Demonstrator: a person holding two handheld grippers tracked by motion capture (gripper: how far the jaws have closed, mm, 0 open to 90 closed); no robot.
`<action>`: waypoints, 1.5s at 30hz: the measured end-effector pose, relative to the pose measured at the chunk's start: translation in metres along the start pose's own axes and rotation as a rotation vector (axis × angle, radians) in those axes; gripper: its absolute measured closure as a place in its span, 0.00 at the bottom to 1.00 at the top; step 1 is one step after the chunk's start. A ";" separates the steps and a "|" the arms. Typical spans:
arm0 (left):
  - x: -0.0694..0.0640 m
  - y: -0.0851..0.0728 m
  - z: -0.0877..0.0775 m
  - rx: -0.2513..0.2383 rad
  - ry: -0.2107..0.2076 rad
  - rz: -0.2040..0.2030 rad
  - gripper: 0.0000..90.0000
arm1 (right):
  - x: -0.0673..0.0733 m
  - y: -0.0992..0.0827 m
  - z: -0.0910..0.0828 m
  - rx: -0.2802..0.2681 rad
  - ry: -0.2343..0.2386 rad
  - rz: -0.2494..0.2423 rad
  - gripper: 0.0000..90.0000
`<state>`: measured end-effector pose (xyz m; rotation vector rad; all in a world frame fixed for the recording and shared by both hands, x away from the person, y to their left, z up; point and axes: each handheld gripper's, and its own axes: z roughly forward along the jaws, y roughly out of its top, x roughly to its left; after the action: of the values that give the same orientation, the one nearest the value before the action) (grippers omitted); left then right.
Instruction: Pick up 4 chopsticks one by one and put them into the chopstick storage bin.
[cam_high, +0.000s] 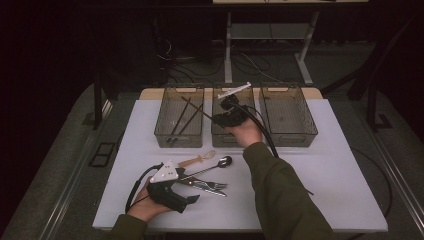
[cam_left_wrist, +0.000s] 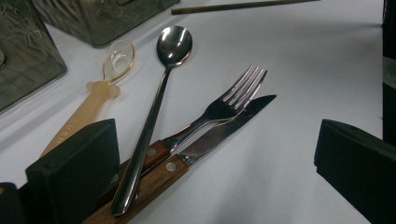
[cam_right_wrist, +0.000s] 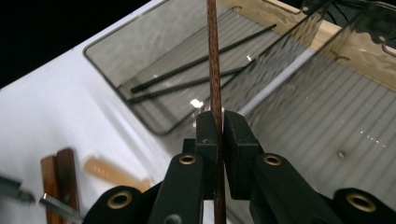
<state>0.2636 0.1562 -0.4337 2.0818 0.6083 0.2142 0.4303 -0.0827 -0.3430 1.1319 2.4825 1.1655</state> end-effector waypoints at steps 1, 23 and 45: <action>0.000 0.000 0.000 0.001 0.000 0.002 0.00 | 0.001 0.003 0.004 -0.001 -0.005 0.004 0.94; -0.001 0.000 -0.001 -0.011 -0.001 -0.003 0.00 | 0.013 0.046 0.081 0.056 -0.059 0.072 0.94; 0.000 0.001 -0.001 -0.031 -0.009 -0.006 0.00 | 0.018 0.067 0.102 0.027 -0.059 0.056 0.64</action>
<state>0.2637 0.1567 -0.4319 2.0501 0.6021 0.2095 0.5003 0.0168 -0.3610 1.2329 2.4442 1.0992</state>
